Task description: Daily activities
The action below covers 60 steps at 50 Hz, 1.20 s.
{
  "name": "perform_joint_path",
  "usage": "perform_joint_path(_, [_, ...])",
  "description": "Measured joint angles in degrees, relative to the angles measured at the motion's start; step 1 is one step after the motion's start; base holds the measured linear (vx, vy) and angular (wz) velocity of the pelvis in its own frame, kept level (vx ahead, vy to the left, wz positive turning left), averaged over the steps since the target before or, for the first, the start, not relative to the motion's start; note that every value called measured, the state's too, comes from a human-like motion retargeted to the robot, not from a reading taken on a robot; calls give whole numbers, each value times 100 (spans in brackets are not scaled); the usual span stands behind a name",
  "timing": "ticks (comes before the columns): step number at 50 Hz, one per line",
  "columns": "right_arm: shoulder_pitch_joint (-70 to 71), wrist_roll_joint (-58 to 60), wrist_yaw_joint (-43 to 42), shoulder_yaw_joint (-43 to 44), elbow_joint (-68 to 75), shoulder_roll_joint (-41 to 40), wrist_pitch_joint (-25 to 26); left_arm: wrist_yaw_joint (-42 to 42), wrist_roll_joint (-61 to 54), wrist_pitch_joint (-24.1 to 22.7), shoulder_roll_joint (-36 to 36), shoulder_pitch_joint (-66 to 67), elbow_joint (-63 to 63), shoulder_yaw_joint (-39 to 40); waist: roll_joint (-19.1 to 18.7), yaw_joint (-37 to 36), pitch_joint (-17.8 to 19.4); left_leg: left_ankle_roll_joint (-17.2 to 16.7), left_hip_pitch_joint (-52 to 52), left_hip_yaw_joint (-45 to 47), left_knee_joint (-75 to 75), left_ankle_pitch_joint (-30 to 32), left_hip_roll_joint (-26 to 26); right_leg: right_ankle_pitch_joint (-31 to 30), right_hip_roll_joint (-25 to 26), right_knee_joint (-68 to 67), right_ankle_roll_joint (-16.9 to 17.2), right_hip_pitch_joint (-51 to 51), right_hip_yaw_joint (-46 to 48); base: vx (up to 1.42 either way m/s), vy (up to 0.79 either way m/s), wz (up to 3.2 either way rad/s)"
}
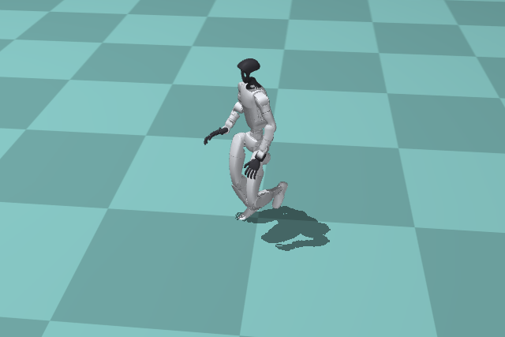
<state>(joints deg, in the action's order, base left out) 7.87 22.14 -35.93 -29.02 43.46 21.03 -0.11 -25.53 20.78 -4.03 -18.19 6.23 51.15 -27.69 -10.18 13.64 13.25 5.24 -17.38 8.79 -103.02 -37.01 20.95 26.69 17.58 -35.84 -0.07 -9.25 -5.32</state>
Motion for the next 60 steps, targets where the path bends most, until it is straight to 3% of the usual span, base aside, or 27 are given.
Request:
perform_joint_path(6, [212, -31, -32, -308, 251, -38, -174, -59, -387, -220, 168, -362, -358, -281, -497, 253, -334, -565, 857, 135, 2056, -69, -82, 26, 118, 104, 9, -348, 196, -3, 2, -6])
perform_joint_path(12, [258, -110, -97, -381, 964, -103, -245, -333, -1094, -617, 220, -1093, -1039, -138, -676, 551, -450, -983, 1766, 220, 4717, -318, -723, -26, -247, 183, 228, -679, 558, -12, 4, 34])
perform_joint_path(20, [-30, -338, -119, -25, 1519, -92, -303, -626, -1450, -985, -82, -1983, -2484, 352, -418, 658, -520, -826, 2003, 333, 6991, -491, -1597, -192, -1075, 77, 710, -1408, 960, -21, 7, 35])
perform_joint_path(22, [-33, -396, -84, 123, 1583, -64, -316, -638, -1377, -968, -232, -2235, -2805, 471, -305, 668, -630, -695, 2084, 308, 7931, -208, -1944, -313, -1344, 235, 843, -1640, 1017, -22, 9, 28])
perform_joint_path(32, [-353, -619, 162, 362, 1853, -79, -346, -493, -622, -848, -351, -2957, -3095, 309, 224, 661, -533, -436, 1861, 439, 8636, -172, -2368, -553, -2016, 15, 1193, -2232, 1552, -21, 6, 8])
perform_joint_path(40, [-411, -894, 573, 368, 2058, -155, -392, 56, -114, -718, 53, -3409, -2534, -505, 531, 503, -722, -354, 1785, 441, 9241, 212, -2635, -220, -2723, -376, 891, -2540, 2639, -6, 1, -1])
perform_joint_path(49, [-375, -1182, 851, 447, 2058, -47, -518, 738, 245, -510, 706, -3308, -1020, -1358, 820, 370, -977, -299, 2010, 425, 9638, 384, -2869, 303, -3248, -829, 605, -2428, 3355, 9, -5, -4])
perform_joint_path(56, [-278, -1285, 726, 554, 1795, 57, -665, 618, 171, -203, 977, -2559, 690, -1168, 940, 171, -978, -437, 2108, 577, 8736, 324, -2691, 690, -3051, -700, 402, -1880, 3307, 23, -11, -26])
perform_joint_path(58, [-243, -1241, 637, 536, 1659, 90, -700, 338, 90, -170, 986, -2302, 1292, -873, 740, 63, -751, -578, 1926, 608, 7495, -39, -2141, 609, -2462, -160, 299, -1304, 3379, 25, -13, -69])
perform_joint_path(60, [-224, -1187, 544, 557, 1553, 103, -734, 143, -15, -69, 916, -1992, 1687, -565, 631, -110, -611, -758, 1747, 617, 6399, 66, -1740, 636, -2127, -26, 224, -1003, 3330, 22, -11, -76])
